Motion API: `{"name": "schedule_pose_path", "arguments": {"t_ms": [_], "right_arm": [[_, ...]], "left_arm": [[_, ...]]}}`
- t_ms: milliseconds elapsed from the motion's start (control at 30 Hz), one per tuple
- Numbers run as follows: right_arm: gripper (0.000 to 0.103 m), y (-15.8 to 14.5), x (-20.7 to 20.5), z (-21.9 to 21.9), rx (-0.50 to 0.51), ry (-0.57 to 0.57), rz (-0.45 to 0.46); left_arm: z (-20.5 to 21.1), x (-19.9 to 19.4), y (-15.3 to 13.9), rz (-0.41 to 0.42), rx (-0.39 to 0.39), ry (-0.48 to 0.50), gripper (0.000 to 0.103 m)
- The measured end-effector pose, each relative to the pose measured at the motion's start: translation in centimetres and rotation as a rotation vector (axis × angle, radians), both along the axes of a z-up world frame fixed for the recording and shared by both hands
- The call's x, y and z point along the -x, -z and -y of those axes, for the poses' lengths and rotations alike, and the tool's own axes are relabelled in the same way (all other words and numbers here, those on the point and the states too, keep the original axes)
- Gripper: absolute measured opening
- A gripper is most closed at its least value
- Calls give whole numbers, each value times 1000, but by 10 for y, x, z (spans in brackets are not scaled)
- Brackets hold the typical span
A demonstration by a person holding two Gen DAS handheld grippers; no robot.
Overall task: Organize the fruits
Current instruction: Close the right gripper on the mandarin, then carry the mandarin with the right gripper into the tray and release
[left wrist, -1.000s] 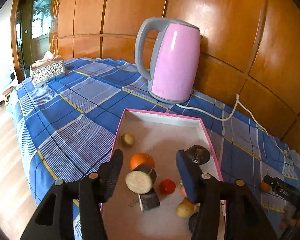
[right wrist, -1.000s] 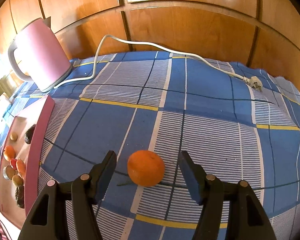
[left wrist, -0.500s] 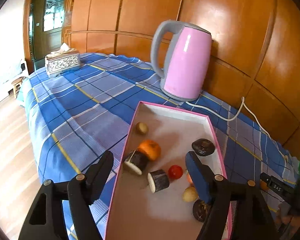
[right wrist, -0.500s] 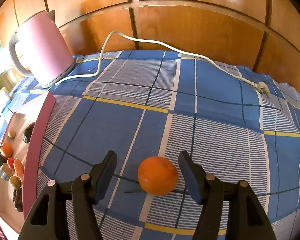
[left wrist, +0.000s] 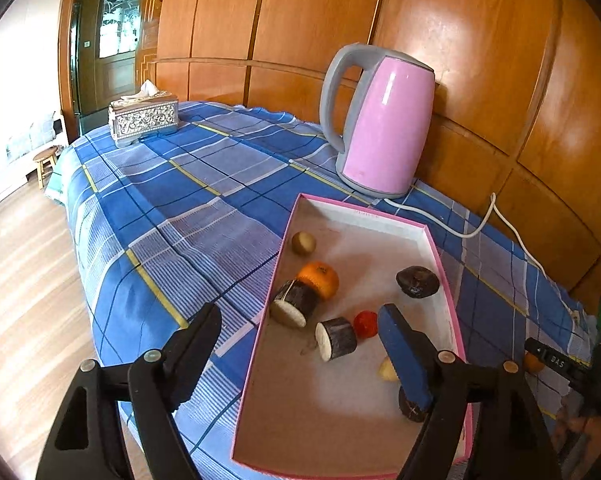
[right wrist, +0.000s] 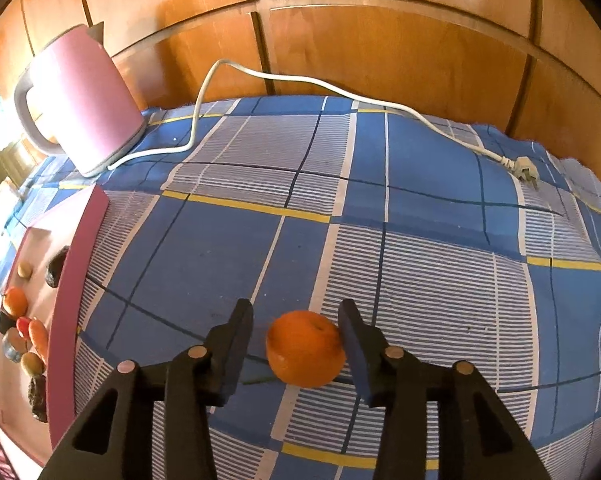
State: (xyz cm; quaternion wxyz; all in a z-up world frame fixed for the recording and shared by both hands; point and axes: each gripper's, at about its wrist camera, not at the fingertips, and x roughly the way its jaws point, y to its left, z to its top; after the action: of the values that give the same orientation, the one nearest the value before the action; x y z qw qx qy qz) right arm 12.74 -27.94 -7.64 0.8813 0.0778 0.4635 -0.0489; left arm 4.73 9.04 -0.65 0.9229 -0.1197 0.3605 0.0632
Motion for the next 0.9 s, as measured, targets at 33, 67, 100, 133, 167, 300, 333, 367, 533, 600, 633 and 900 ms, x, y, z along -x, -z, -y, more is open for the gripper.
{"name": "schedule_pose_path", "arguments": {"t_ms": [33,67,100,133,167,300,333,367,533,600,633,900], "right_arm": [[50,1,-1,-1,9,-5,-3],[51,2,-2,-3,18,-8,-8],[51,2,-2,-3,24,-6,-11],[51,2,-2,-4,29,-5,-13],[51,2,-2,-4,33,-7,-14],[36,0,2,-5,65,-12,-6],[36,0,3,-3,55,-11,-6],[36,0,3,-2,47,-10,-8],[38,0,5,-1,28,-14,-5],[41,-1,5,1,14,-9,-6],[43,0,4,1,12,-10,-9],[53,4,2,-4,37,-24,-17]], "left_arm": [[-1,1,1,-1,0,0,81],[-1,2,1,-3,0,1,81],[-1,3,2,-6,0,1,81],[-2,4,3,-8,1,1,81],[-2,6,3,-10,2,1,81],[-2,9,5,-15,5,6,81],[-2,10,6,-17,7,10,81],[-1,10,6,-19,8,12,81],[0,13,8,-28,10,23,81],[0,14,9,-29,12,24,81],[0,14,9,-30,15,24,81],[-2,14,10,-38,24,21,81]]}}
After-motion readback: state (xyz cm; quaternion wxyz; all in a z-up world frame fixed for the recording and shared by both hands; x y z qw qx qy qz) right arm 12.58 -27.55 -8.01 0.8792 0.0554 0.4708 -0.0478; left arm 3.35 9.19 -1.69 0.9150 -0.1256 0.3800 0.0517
